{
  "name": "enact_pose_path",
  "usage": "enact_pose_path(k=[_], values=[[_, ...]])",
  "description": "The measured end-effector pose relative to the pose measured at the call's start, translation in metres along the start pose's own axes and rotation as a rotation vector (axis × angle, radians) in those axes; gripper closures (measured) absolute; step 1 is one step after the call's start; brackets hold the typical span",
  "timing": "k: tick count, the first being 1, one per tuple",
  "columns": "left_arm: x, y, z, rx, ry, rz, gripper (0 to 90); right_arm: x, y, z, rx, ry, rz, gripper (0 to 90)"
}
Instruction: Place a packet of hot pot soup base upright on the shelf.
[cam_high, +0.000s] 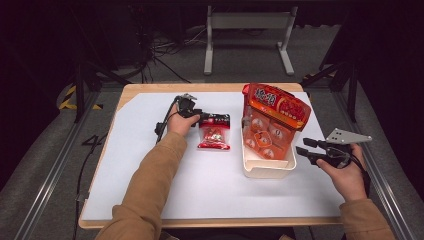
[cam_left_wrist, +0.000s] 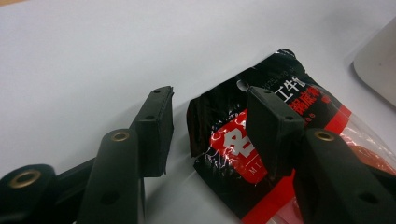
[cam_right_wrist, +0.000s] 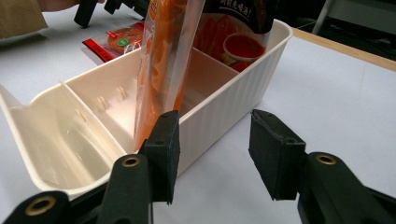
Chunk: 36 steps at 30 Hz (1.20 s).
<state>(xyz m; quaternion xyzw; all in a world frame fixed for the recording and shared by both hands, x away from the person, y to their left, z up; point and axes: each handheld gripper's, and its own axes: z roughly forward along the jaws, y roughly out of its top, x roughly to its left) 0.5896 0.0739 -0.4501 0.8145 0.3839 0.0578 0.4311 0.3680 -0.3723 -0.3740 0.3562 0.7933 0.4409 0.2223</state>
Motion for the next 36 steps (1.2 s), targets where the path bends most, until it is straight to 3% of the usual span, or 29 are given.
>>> enact_pose_path(k=[3,13,17,25,30,34,36], values=[[-0.002,0.0,0.002,0.01,-0.005,0.01,57.3,0.0,0.0,0.0,0.0,0.001,0.001,53.5],[-0.001,-0.001,0.001,0.043,-0.004,0.027,84.0,0.001,0.0,0.001,0.001,0.005,0.002,53.5],[-0.001,-0.001,-0.001,0.056,-0.015,0.021,88.4,0.001,0.0,0.002,0.003,0.005,0.003,53.5],[-0.006,0.003,-0.01,0.042,-0.007,0.037,90.0,0.002,0.0,0.001,0.0,0.008,-0.001,56.4],[-0.01,0.006,-0.023,-0.004,-0.026,0.026,90.0,0.002,0.001,-0.003,-0.001,0.001,0.001,59.4],[-0.015,0.007,-0.037,-0.033,-0.025,0.055,90.0,0.002,0.003,-0.009,-0.014,-0.01,0.004,59.4],[-0.016,0.007,-0.04,-0.039,-0.029,0.05,90.0,0.002,0.004,-0.012,-0.025,-0.008,0.018,60.3]])
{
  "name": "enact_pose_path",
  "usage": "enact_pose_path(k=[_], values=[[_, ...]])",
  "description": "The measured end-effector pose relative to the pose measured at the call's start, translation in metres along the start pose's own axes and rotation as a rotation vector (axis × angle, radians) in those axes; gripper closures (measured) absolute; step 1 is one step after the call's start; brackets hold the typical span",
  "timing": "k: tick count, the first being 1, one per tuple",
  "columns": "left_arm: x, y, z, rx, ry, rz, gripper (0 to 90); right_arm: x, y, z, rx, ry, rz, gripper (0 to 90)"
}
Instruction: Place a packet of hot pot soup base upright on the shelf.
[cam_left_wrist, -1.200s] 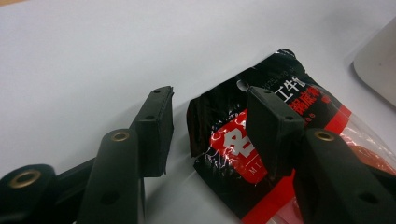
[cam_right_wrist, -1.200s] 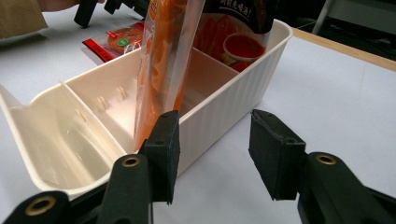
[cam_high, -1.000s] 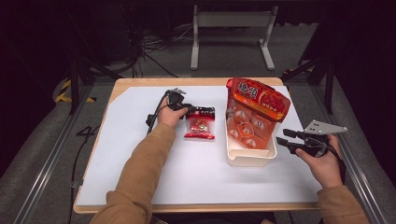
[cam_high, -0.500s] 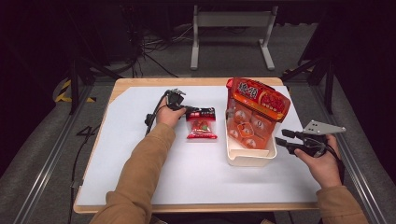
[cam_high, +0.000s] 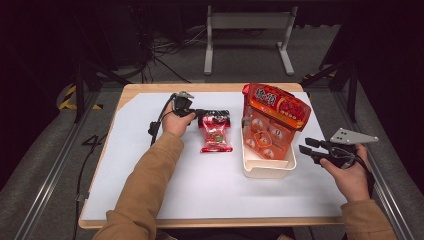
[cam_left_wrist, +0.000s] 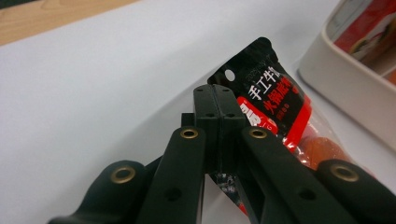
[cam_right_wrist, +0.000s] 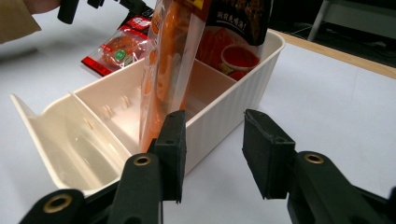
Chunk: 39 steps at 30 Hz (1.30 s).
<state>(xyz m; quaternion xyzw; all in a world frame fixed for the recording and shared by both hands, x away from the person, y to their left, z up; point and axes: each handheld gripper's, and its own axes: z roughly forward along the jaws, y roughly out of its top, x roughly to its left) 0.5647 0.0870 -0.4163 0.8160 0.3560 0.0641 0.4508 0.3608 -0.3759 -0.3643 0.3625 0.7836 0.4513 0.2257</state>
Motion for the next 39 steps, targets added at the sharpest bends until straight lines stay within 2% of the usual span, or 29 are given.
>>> enact_pose_path(k=[2,9,13,14,15,16,18,24,26,29,31,33,34,39], values=[[-0.002,0.0,-0.008,-0.032,-0.017,-0.003,90.0,0.0,0.001,-0.002,-0.001,0.001,0.007,60.6],[-0.013,-0.002,-0.031,-0.091,-0.056,0.006,90.0,0.003,0.005,-0.013,-0.011,0.0,0.003,64.8],[-0.022,-0.003,-0.047,-0.129,-0.084,0.025,90.0,0.004,0.006,-0.02,-0.018,-0.005,0.006,65.3],[-0.025,-0.003,-0.05,-0.143,-0.094,0.033,90.0,0.005,0.007,-0.022,-0.021,-0.007,0.006,65.2],[-0.029,-0.003,-0.054,-0.162,-0.123,0.025,90.0,0.005,0.007,-0.024,-0.024,-0.01,0.002,65.2],[-0.029,-0.003,-0.054,-0.162,-0.123,0.025,90.0,0.005,0.007,-0.024,-0.024,-0.01,0.002,65.2],[-0.035,-0.003,-0.06,-0.181,-0.155,0.029,90.0,0.008,0.008,-0.03,-0.031,-0.007,-0.001,65.2],[-0.057,-0.002,-0.076,-0.212,-0.195,0.099,90.0,0.013,0.009,-0.038,-0.034,-0.001,-0.009,64.9],[-0.069,-0.002,-0.083,-0.221,-0.2,0.145,90.0,0.015,0.01,-0.039,-0.037,0.006,-0.012,64.5],[-0.08,-0.001,-0.089,-0.228,-0.203,0.188,90.0,0.018,0.011,-0.04,-0.04,0.015,-0.021,64.2],[-0.086,-0.001,-0.094,-0.229,-0.187,0.24,90.0,0.02,0.012,-0.04,-0.044,0.025,-0.025,64.1],[-0.089,-0.001,-0.096,-0.234,-0.195,0.242,90.0,0.021,0.013,-0.04,-0.046,0.032,-0.025,64.1],[-0.093,-0.001,-0.1,-0.234,-0.202,0.259,90.0,0.023,0.015,-0.04,-0.06,0.058,-0.021,64.1],[-0.097,-0.002,-0.108,-0.253,-0.214,0.271,90.0,0.03,0.02,-0.038,-0.072,0.083,-0.034,64.1]])
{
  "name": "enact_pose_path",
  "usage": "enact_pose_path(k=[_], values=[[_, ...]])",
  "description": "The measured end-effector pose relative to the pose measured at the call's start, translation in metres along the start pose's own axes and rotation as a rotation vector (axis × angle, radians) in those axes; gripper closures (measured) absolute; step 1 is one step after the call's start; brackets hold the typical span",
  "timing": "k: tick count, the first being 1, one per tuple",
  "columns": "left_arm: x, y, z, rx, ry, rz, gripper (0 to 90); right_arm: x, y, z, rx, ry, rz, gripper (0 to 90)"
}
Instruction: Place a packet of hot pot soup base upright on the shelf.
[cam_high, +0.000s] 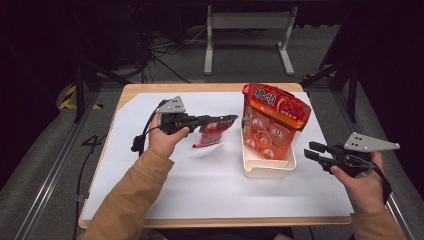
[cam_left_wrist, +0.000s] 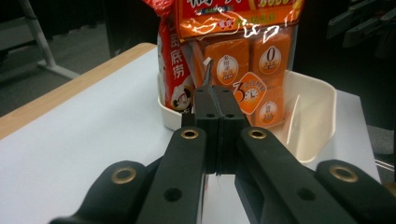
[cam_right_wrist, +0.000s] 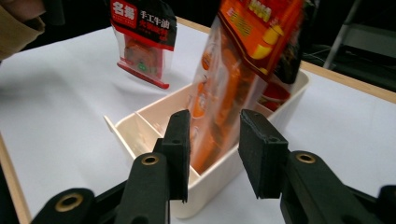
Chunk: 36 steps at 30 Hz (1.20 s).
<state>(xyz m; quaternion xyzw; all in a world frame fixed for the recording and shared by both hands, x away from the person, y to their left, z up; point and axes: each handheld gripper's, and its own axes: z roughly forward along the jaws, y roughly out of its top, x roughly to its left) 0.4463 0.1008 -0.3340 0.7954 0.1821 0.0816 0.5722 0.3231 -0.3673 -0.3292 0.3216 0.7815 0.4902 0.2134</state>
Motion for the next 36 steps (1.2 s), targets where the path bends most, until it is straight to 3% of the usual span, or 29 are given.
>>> enact_pose_path(k=[11,14,20,24,26,36], values=[[-0.022,0.007,-0.02,-0.042,-0.052,0.005,90.0,0.023,0.023,0.019,-0.016,0.108,-0.067,57.5],[-0.031,0.009,-0.027,-0.046,-0.061,0.028,90.0,0.033,0.033,0.032,-0.016,0.139,-0.104,56.8],[-0.043,0.008,-0.036,-0.07,-0.087,0.036,90.0,0.048,0.048,0.053,-0.009,0.197,-0.155,56.9],[-0.051,0.008,-0.038,-0.071,-0.108,0.052,90.0,0.056,0.056,0.063,-0.02,0.214,-0.175,55.3],[-0.054,0.008,-0.039,-0.068,-0.115,0.052,90.0,0.058,0.059,0.068,-0.007,0.224,-0.161,54.5],[-0.056,0.002,-0.041,-0.039,-0.147,0.058,90.0,0.066,0.071,0.1,0.004,0.242,-0.203,51.7]])
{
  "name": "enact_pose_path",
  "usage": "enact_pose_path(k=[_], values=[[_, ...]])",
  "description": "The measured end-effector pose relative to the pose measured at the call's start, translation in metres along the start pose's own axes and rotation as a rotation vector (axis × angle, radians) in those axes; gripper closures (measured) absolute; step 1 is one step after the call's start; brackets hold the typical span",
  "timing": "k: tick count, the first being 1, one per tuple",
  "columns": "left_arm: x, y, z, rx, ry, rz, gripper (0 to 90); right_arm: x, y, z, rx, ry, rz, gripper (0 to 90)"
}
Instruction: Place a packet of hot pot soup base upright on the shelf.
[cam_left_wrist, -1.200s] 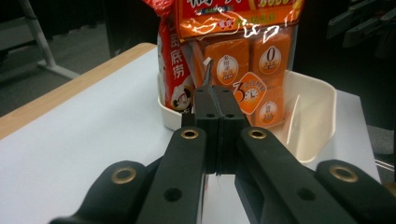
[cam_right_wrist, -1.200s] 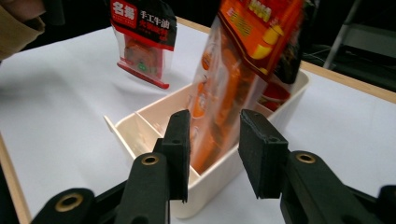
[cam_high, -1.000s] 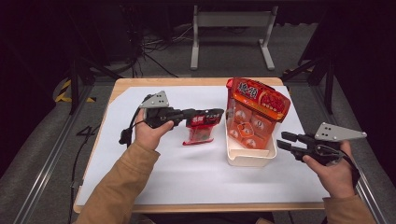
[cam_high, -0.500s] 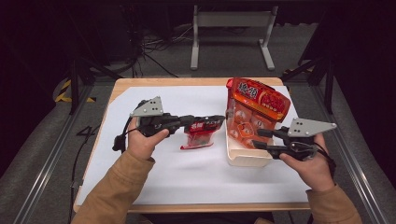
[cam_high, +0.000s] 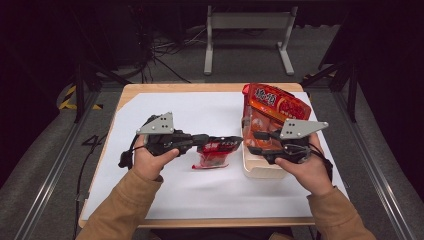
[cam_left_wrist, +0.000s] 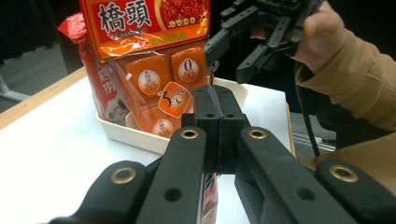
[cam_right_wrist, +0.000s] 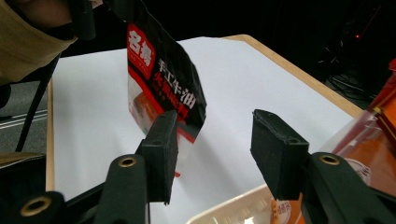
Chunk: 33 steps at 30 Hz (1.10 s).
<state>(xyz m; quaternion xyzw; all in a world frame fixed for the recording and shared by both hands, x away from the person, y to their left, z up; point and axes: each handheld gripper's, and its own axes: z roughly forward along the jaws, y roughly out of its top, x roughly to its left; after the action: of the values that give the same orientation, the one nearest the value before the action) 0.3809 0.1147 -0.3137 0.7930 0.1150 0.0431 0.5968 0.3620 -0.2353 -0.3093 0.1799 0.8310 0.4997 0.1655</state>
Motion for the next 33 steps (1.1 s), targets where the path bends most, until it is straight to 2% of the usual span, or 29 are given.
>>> enact_pose_path(k=[10,11,16,17,19,23,24,25,26,27,28,29,31,33], values=[[-0.003,-0.004,0.002,0.002,-0.032,0.009,90.0,0.002,0.002,0.022,-0.018,0.058,-0.014,53.1],[-0.003,-0.005,0.003,0.004,-0.039,0.008,90.0,0.002,0.003,0.025,-0.012,0.067,-0.021,56.4],[-0.004,-0.005,0.004,0.013,-0.044,0.011,90.0,0.006,0.006,0.026,-0.014,0.103,-0.064,86.1],[-0.003,-0.005,0.004,0.013,-0.045,0.011,90.0,0.007,0.007,0.025,-0.017,0.106,-0.075,89.0],[-0.002,-0.005,0.002,0.008,-0.047,0.008,90.0,0.007,0.007,0.023,-0.033,0.123,-0.075,90.0],[0.001,-0.006,0.0,0.026,-0.084,0.008,89.9,0.01,0.009,0.021,-0.042,0.134,-0.09,90.0],[0.002,-0.006,0.0,0.033,-0.094,0.003,87.8,0.011,0.01,0.02,-0.046,0.135,-0.096,90.0],[0.002,-0.007,0.001,0.031,-0.095,-0.011,82.1,0.012,0.01,0.019,-0.053,0.139,-0.101,90.0],[0.004,-0.007,0.003,0.025,-0.091,-0.015,56.4,0.013,0.012,0.018,-0.057,0.149,-0.11,90.0],[0.005,-0.007,0.005,0.03,-0.086,-0.013,56.4,0.013,0.012,0.018,-0.057,0.149,-0.11,90.0],[0.005,-0.008,0.009,0.042,-0.086,-0.008,49.9,0.014,0.013,0.018,-0.057,0.145,-0.117,90.0],[0.005,-0.009,0.012,0.056,-0.095,-0.005,48.3,0.015,0.014,0.018,-0.058,0.146,-0.124,90.0],[0.007,-0.012,0.019,0.093,-0.069,0.01,38.8,0.016,0.015,0.019,-0.063,0.147,-0.131,90.0],[0.009,-0.015,0.024,0.119,-0.071,0.016,35.8,0.017,0.015,0.019,-0.067,0.148,-0.132,90.0]])
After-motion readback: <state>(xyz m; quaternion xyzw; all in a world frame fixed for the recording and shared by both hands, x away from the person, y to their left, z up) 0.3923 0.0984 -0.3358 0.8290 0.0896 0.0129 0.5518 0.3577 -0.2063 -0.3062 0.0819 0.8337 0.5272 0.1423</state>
